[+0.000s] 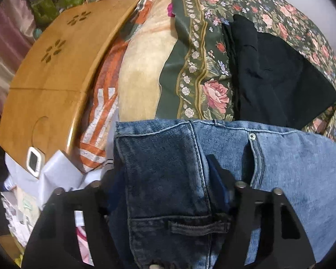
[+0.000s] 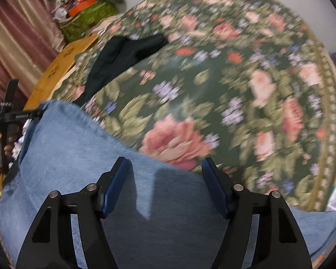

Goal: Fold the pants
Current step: 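Lower both tools onto the jeans waistband and close both grippers on it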

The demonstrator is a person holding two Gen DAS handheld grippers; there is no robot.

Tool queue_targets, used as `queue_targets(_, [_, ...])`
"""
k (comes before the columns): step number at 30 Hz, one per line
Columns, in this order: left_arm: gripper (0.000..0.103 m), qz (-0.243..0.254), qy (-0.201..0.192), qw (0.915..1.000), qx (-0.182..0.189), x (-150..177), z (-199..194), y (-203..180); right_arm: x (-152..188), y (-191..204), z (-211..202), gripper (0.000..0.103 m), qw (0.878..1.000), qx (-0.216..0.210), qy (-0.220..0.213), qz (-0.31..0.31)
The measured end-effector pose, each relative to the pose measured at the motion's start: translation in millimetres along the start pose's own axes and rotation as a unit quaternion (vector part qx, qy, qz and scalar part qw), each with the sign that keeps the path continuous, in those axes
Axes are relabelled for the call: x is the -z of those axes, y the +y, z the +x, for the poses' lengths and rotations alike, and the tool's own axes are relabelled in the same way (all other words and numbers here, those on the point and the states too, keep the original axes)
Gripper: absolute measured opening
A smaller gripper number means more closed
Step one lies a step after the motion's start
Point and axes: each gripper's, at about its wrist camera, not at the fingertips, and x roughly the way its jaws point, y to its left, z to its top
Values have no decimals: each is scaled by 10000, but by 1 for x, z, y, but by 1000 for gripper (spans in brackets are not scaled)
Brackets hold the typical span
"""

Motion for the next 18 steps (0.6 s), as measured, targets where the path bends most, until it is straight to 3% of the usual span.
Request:
queue_targets(3, [45,211,-162,9996,-126,3,-13,-6,8,6,7,54,9999,-56,78,-79])
queue_targets(4, [37,315,-230,9991,-150,7,-20,-10,10,9,7,51,9999,-22,37,-141])
queue_targets(5, [22,392,-272,9988,-142,8,-23,-13,13,12,7,49,9998,7,34,-216])
queue_targets(6, [19,499,-299,9983,-93,11,-28,-18,13,13,6,43,9997,24,15,-244])
queue_targets(10, [18,733,-355,9964,-254,15,-36,-27,10,10,-1,39,9998,3,60,-212])
queue_targets(15, [20,426,-145,9989,111,5,-29,-17,-12,6,-15,40,9993,-248,-274,52])
queue_targets(18, [36,261,-38,9995,151,0,-19,-14,-18,14,-1,40,9998,-57,-137,-118])
